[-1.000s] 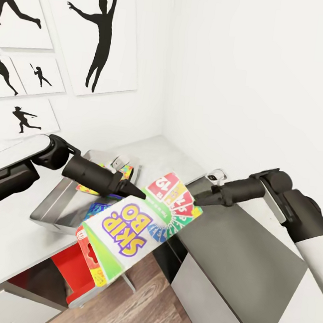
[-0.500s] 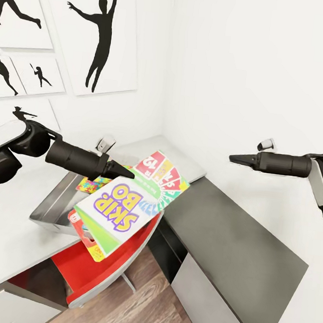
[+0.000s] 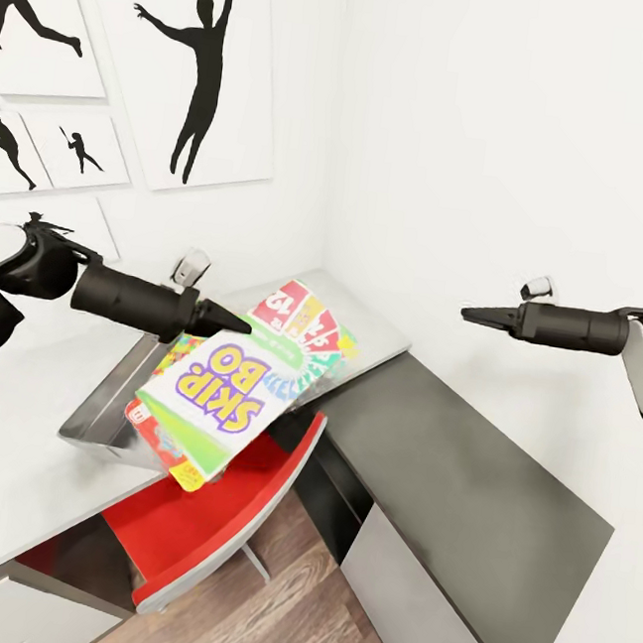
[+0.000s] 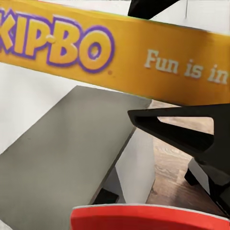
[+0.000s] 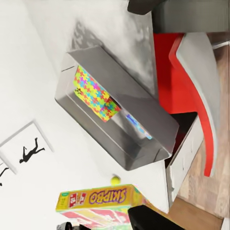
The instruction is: Put all the toys in the child's room - the three board games (two on the bed and one on the table), the two jigsaw puzzles on the table, and the tennis ball on the table - inside the toy box on the table in the child's room.
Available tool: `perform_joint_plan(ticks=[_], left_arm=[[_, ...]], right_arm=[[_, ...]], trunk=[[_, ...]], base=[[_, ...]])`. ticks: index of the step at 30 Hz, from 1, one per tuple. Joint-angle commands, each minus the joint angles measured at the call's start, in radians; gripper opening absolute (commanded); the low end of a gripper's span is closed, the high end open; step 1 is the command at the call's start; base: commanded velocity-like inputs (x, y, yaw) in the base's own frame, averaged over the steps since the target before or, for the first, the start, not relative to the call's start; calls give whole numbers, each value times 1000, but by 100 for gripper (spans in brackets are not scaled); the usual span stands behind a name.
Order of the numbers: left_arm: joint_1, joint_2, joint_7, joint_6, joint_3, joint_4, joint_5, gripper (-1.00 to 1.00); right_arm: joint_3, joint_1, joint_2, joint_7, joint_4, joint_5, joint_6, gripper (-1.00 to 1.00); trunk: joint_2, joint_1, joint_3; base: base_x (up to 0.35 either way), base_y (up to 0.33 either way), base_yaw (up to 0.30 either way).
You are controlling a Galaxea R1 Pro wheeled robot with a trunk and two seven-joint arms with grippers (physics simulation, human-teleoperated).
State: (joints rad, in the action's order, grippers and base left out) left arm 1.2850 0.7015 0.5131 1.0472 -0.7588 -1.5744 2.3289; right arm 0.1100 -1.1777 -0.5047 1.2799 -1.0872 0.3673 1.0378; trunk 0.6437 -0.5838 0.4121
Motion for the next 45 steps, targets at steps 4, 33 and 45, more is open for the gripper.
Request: perform_joint_plan(ticks=[4,33,45], left_arm=[[-5,26,12,-3,92,43,27,-100],[-91,-56,24,-32,224,281,-141,-100],[-170,-67,22,-63,323,285,-193,-100]], right_arm=[[3,69,6,1,-54,3,9,100],[-132,470,157,-140,-236,0,9,100],[-194,531,163,-155,-252,-22,9,100]], trunk=[[1,0,1],[1,0,1],[1,0,1]], base=[[0,0,0],[0,0,0],[2,3,0]])
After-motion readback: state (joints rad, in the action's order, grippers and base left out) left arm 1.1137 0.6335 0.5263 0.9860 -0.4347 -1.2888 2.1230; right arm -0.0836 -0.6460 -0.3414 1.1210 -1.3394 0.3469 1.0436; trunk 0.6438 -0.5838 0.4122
